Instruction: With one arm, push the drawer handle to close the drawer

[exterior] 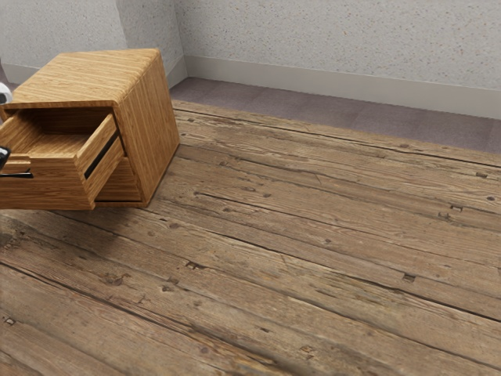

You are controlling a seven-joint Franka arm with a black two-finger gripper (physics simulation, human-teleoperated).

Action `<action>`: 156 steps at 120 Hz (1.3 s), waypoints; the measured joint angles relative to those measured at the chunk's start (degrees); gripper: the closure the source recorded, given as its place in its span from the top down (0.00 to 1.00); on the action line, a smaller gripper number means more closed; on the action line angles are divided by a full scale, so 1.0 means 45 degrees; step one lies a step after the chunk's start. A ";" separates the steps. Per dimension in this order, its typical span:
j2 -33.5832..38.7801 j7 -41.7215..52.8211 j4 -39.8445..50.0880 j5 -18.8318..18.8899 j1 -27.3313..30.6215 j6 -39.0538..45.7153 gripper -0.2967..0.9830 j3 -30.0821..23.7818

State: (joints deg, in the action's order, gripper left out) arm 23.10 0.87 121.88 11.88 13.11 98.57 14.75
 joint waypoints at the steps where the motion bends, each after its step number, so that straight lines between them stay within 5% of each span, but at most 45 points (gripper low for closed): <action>1: -0.0022 -0.0005 0.0004 0.0024 0.0014 0.0084 0.16 0.0004; 156: -0.3290 -0.0988 0.0074 0.0457 0.0025 0.8497 0.15 0.1000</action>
State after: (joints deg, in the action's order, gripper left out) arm 8.30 -3.58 122.21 13.94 13.23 136.81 19.25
